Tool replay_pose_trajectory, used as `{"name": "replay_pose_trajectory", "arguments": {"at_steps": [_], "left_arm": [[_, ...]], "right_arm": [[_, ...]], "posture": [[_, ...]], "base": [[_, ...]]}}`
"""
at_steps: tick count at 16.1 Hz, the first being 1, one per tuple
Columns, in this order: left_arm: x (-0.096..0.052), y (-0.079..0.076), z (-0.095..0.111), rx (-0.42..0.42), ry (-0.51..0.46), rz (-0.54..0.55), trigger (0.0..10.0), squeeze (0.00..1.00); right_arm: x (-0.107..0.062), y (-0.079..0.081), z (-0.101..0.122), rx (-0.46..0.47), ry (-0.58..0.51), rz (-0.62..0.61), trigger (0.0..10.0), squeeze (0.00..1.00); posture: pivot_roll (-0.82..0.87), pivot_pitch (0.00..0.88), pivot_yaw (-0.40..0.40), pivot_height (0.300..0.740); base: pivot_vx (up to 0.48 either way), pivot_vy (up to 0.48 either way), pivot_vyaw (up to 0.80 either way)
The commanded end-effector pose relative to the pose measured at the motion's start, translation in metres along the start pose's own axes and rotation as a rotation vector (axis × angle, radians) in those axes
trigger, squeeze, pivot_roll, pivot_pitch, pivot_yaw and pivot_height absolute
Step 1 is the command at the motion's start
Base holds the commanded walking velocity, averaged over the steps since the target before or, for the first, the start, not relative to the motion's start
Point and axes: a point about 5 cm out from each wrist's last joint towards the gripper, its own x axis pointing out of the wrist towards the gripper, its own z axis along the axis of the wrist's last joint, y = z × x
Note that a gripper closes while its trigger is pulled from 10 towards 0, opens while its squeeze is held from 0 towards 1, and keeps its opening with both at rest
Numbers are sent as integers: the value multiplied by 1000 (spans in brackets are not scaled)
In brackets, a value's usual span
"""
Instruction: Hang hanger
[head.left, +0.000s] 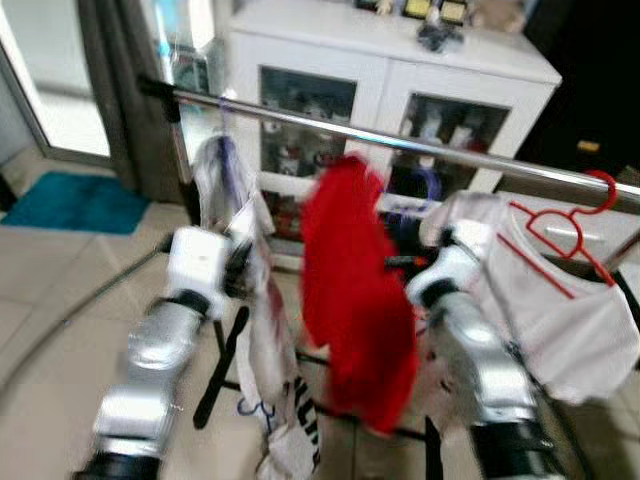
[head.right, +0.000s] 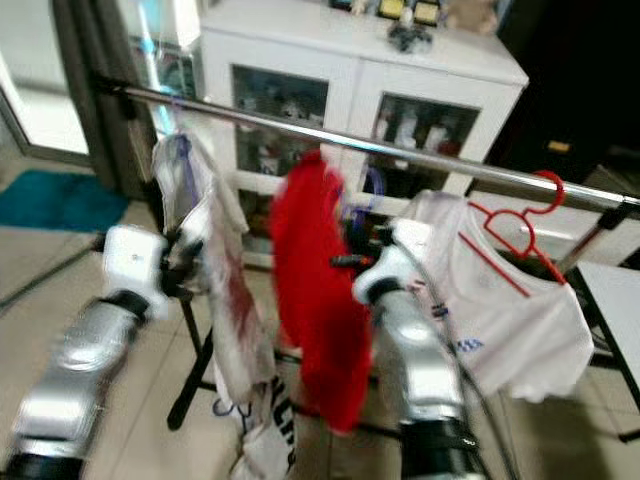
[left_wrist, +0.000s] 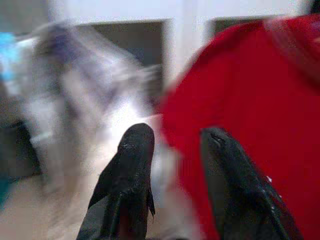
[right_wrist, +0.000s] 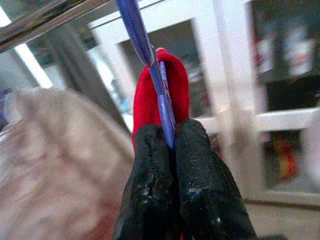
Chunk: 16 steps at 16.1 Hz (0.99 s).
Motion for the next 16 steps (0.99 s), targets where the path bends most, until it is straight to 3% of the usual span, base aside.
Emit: {"name": "replay_pose_trajectory", "arguments": {"at_steps": [1, 4, 8, 10, 16], "left_arm": [[-3, 1, 9, 17, -53, -33, 10000, 0], [-9, -20, 15, 47, -75, -242, 10000, 0], [-8, -23, 25, 40, -113, -291, 10000, 0], [-7, -20, 34, 52, -137, -304, 10000, 0], [-10, -18, 43, 51, -176, -336, 10000, 0]], "right_arm": [[3, 4, 26, -27, -134, 10, 10000, 0], [10, 2, 43, -71, -181, -27, 10000, 0], [26, 3, 46, -132, -109, -29, 10000, 0], [49, -1, 48, -192, -30, -32, 10000, 0], [76, 6, 51, -217, 92, 24, 10000, 0]], "posture": [[74, 0, -100, 740], [77, 0, -103, 740], [80, 0, -104, 740], [79, 0, -102, 740], [91, 0, -111, 740]], "base": [[0, 0, 0], [0, 0, 0], [0, 0, 0], [0, 0, 0], [0, 0, 0]]}}
